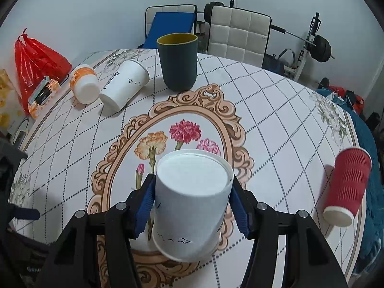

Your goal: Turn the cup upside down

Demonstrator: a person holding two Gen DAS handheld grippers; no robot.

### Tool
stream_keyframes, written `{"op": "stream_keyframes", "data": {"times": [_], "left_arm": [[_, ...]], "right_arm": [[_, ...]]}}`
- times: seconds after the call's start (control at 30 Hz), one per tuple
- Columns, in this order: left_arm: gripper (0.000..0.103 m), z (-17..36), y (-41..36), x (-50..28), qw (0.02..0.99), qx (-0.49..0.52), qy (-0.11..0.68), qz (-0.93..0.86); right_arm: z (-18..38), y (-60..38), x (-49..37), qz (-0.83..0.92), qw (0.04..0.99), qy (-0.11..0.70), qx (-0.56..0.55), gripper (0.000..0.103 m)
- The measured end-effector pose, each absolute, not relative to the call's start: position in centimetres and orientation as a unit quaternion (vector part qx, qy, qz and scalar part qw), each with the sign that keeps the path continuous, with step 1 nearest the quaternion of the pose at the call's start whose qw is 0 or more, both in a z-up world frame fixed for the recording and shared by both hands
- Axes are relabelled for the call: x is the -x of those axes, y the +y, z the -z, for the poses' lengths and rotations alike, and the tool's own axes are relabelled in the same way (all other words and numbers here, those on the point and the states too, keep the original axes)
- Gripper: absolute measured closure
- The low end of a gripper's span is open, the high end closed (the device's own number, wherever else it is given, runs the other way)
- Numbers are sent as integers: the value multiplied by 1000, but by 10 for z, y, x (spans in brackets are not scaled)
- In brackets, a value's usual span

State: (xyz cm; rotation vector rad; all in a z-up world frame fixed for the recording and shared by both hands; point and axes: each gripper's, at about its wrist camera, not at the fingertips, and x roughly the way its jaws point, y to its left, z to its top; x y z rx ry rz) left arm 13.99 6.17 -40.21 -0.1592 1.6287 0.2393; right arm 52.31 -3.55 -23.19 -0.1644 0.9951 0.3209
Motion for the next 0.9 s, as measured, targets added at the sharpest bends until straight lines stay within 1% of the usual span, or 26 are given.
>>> {"op": "stream_keyframes", "data": {"times": [0.23, 0.27, 0.3, 0.4, 0.43, 0.5, 0.67, 0.73, 0.9], "left_arm": [[7, 395, 55, -146, 688, 59, 717, -95], [7, 393, 55, -146, 690, 56, 715, -94], [7, 390, 54, -146, 693, 53, 713, -91], [7, 380, 54, -145, 702, 46, 706, -83], [7, 374, 51, -146, 707, 43, 701, -80], [7, 363, 49, -145, 716, 36, 693, -74], [7, 329, 38, -141, 745, 21, 665, -54], [5, 314, 32, -138, 756, 16, 653, -45], [5, 279, 14, -131, 780, 2, 626, -12]], "right_arm": [[234, -42, -514, -148, 857, 487, 76, 41], [234, -43, -513, -150, 855, 491, 72, 40], [234, -43, -513, -149, 852, 497, 71, 35], [230, -46, -510, -146, 848, 505, 60, 23], [226, -49, -508, -141, 849, 507, 54, 21], [217, -57, -503, -127, 847, 515, 38, 12], [200, -80, -476, -67, 830, 554, 22, 10], [193, -88, -463, -48, 828, 558, 18, 9], [171, -109, -429, 12, 824, 567, 9, 8]]}}
